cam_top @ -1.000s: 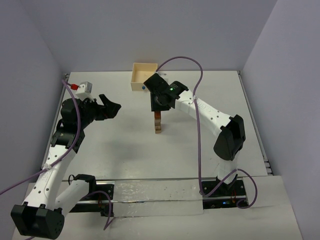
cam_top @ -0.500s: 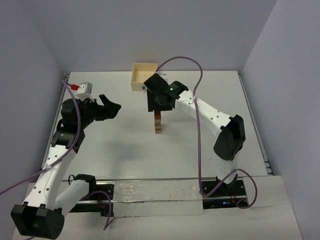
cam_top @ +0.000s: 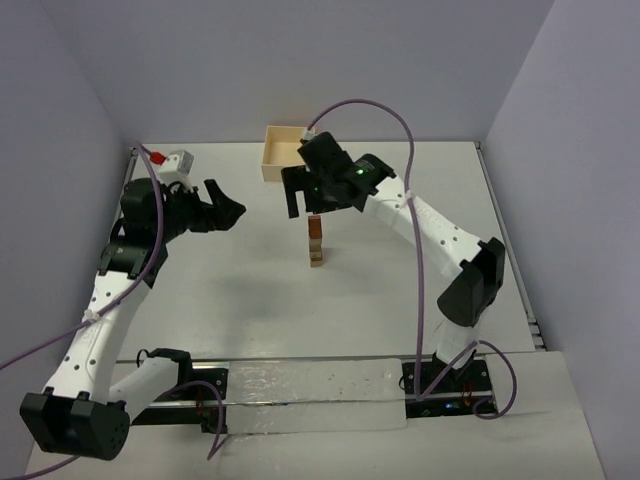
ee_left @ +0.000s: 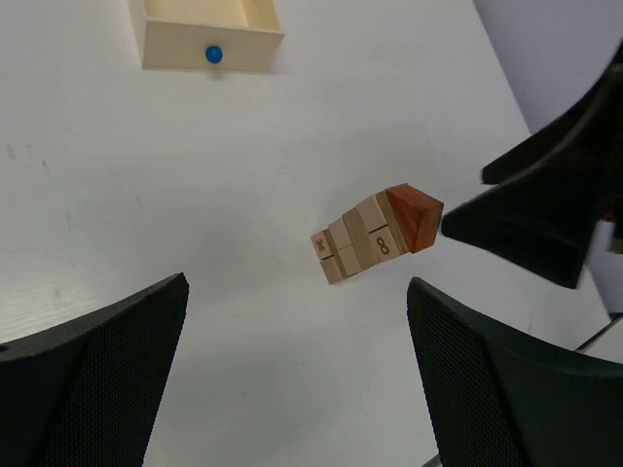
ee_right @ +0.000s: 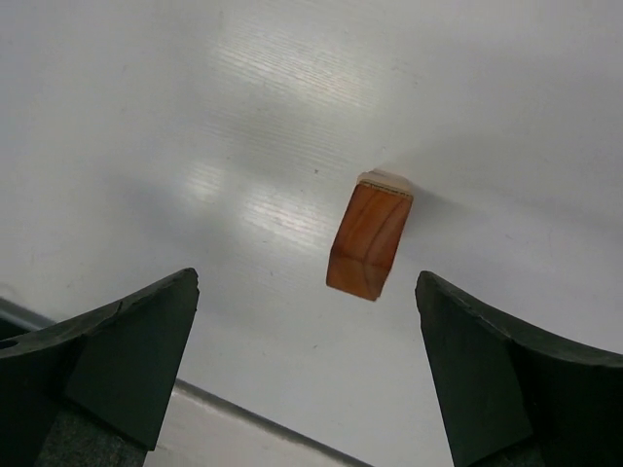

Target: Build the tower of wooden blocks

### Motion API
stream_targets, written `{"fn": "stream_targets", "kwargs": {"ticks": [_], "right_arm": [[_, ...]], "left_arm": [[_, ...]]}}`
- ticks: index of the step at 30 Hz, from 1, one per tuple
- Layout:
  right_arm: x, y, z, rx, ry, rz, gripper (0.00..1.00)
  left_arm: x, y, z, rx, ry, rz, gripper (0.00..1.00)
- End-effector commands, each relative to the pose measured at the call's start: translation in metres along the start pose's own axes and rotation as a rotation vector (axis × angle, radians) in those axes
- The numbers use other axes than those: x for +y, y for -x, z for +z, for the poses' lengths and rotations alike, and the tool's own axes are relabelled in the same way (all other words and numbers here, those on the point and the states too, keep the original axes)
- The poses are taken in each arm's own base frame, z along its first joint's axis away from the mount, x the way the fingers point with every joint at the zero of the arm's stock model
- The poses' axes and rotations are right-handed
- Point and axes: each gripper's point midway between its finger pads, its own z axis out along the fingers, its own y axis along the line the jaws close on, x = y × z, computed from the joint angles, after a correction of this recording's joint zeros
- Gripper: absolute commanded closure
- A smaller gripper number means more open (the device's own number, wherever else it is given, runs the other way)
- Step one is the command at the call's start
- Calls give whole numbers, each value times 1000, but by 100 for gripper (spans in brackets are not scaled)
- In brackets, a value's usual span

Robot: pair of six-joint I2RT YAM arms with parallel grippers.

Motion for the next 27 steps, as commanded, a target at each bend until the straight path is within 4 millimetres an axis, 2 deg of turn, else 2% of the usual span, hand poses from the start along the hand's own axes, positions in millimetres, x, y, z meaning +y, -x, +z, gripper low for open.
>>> {"fn": "stream_targets", "kwargs": {"ticks": [1, 3, 4, 5, 6, 7, 8, 9, 12, 14, 16, 20, 23, 27], "right_arm": [[-11, 59, -82, -230, 132, -40, 0], [-38, 67, -97, -255, 166, -12, 0], [-64, 72, -102, -279, 134, 22, 0], [-73, 73, -105, -286, 131, 26, 0], [-90, 72, -107, -298, 119, 33, 0], [-114, 69, -111, -318, 95, 46, 0], [-121, 63, -109, -325, 80, 38, 0], [-151, 57, -111, -351, 21, 56, 0], [-188, 34, -110, -385, -88, 20, 0], [-203, 21, -108, -400, -145, 25, 0], [-218, 6, -105, -410, -198, 57, 0], [-226, -14, -92, -387, -198, 97, 0], [-241, -18, -87, -378, -253, 118, 0], [-248, -20, -81, -362, -282, 150, 0]], "left_arm": [[0, 15, 5, 120, 25, 98, 1], [0, 37, 5, 122, 49, 158, 1], [0, 41, 6, 115, 43, 182, 1], [-2, 45, 7, 105, 34, 205, 1], [-2, 48, 8, 92, 27, 234, 1], [-2, 51, 9, 80, 24, 263, 1], [1, 53, 12, 76, 36, 273, 1], [8, 55, 16, 75, 66, 273, 1], [32, 52, 31, 97, 161, 245, 1], [37, 49, 35, 92, 174, 241, 1], [51, 30, 44, 107, 191, 232, 1], [74, 13, 52, 115, 263, 227, 1], [89, 0, 54, 144, 324, 202, 1], [91, 0, 48, 121, 338, 200, 1]]}}
